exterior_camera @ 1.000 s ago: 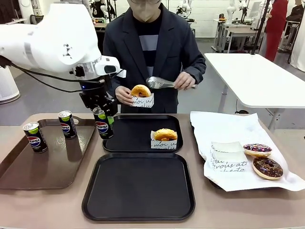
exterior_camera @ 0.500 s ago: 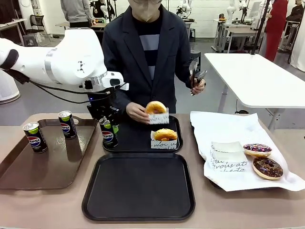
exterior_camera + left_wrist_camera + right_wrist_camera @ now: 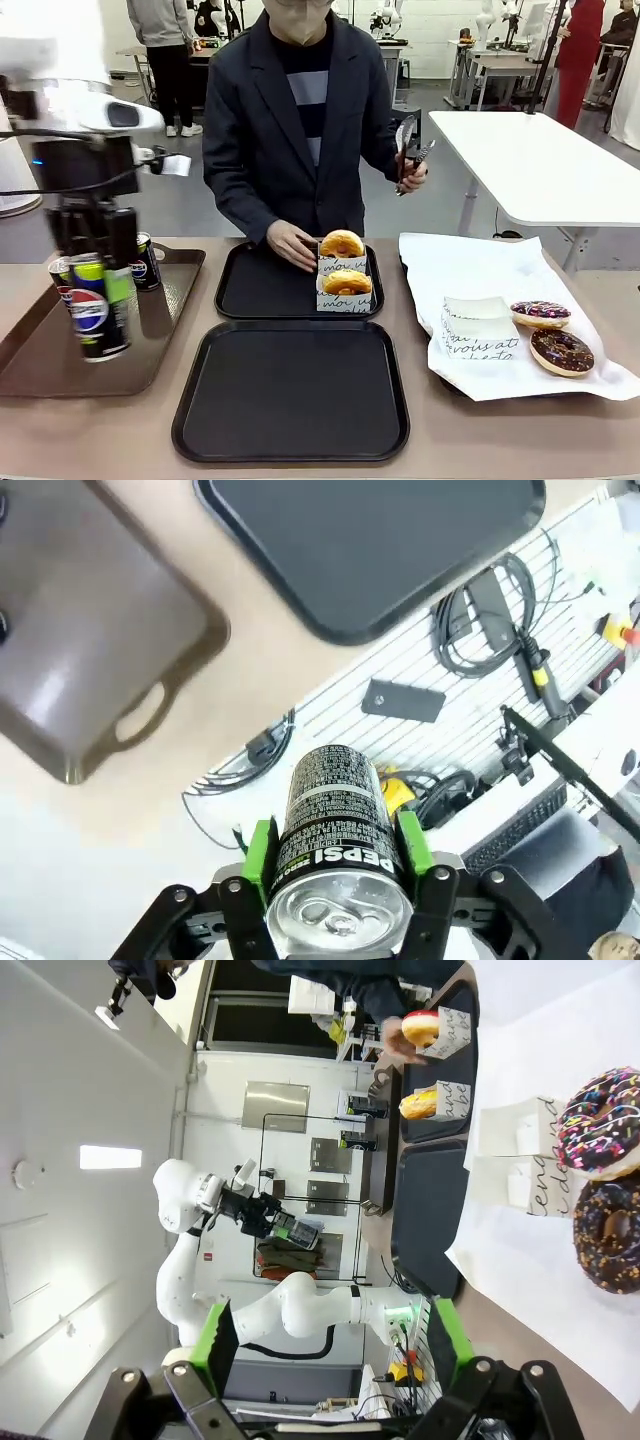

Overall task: Set up donuts and drinks on trays.
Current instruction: Pick up one Pepsi coke and place it on the Flat Tray.

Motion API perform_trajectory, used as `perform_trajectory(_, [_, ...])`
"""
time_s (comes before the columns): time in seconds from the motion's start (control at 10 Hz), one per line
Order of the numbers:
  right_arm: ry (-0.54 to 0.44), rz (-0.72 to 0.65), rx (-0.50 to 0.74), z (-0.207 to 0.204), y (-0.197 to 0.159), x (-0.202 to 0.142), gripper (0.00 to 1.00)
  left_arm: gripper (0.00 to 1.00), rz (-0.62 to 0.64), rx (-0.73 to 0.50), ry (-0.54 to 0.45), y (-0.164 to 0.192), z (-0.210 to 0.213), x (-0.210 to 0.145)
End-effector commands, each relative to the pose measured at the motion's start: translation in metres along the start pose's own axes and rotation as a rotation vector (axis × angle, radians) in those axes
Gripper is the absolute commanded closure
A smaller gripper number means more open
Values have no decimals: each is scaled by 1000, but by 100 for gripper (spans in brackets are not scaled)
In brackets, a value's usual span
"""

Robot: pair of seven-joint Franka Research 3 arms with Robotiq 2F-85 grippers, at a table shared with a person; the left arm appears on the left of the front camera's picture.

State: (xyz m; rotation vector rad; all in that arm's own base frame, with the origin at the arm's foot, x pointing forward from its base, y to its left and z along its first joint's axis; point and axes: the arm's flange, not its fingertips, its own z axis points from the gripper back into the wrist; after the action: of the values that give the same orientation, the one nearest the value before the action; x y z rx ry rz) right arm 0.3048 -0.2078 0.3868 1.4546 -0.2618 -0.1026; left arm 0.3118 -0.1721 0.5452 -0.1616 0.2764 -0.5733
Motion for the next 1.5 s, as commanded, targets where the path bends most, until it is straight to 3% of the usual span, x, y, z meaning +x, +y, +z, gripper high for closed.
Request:
perform_trajectory(0.0, [-3, 16, 13, 0, 0, 0, 0, 42, -24, 39, -26, 10, -18, 6])
perform_trajectory(0.3, [-3, 16, 13, 0, 0, 0, 0, 42, 5, 75, -77, 6, -17, 5])
perform_trajectory(0.4, [-3, 16, 13, 0, 0, 0, 0, 42, 1, 33, -34, 6, -16, 0])
perform_trajectory(0.7, [-3, 16, 13, 0, 0, 0, 0, 42, 1, 39, -48, 7, -19, 4])
perform_trajectory(1.1, [-3, 16, 13, 0, 0, 0, 0, 42, 41, 214, -180, 2, -15, 166])
perform_trajectory(1.4, [-3, 16, 13, 0, 0, 0, 0, 42, 24, 278, -257, 12, -49, 236])
